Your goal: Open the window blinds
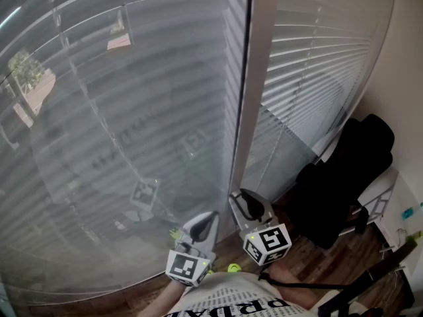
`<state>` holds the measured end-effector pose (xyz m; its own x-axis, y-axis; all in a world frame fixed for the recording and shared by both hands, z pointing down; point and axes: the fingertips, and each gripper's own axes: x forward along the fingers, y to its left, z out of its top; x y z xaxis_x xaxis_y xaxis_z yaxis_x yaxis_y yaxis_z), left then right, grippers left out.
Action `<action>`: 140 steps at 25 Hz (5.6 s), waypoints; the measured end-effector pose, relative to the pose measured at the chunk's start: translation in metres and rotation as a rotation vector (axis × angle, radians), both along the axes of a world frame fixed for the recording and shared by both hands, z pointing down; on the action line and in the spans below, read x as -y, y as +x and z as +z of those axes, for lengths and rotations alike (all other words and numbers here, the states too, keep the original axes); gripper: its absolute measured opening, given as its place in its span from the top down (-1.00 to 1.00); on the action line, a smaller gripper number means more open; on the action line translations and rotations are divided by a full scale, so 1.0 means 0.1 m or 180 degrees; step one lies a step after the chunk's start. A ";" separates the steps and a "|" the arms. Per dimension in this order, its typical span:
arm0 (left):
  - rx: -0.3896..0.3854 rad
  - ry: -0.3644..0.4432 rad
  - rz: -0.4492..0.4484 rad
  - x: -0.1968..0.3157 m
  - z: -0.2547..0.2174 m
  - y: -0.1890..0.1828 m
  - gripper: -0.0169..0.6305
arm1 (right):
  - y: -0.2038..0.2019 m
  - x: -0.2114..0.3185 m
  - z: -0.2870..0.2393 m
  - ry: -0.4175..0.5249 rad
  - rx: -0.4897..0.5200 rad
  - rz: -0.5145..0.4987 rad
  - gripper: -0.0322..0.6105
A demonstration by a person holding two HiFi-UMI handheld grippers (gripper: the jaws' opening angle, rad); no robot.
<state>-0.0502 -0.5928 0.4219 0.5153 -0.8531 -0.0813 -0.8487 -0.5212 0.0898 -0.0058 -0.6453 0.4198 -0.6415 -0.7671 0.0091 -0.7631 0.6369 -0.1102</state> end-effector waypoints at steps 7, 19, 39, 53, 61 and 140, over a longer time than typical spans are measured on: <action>-0.0013 0.0021 0.0003 -0.01 -0.03 0.00 0.92 | -0.01 -0.01 0.00 0.0196 -0.0262 0.0008 0.48; -0.0013 0.0025 0.0004 -0.01 -0.04 0.06 0.92 | -0.08 -0.13 -0.06 0.1416 -0.2136 0.0041 0.40; 0.0007 0.0042 -0.0045 0.02 -0.04 0.01 0.92 | -0.10 -0.09 0.01 0.1373 -0.2131 -0.0007 0.48; 0.0061 0.0092 -0.0038 0.03 -0.06 0.04 0.92 | -0.06 -0.06 -0.05 0.0761 -0.1229 -0.0007 0.49; 0.0047 0.0098 -0.0030 0.03 -0.07 0.05 0.92 | 0.00 -0.03 0.00 0.0174 -0.0328 -0.0011 0.49; 0.0000 0.0101 0.0000 0.05 -0.08 0.08 0.92 | -0.06 -0.05 -0.11 0.0405 -0.0722 -0.0007 0.48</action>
<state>-0.0421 -0.5980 0.4140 0.5154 -0.8501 -0.1084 -0.8487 -0.5239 0.0731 -0.0116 -0.6403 0.4091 -0.6357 -0.7698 0.0564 -0.7577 0.6363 0.1448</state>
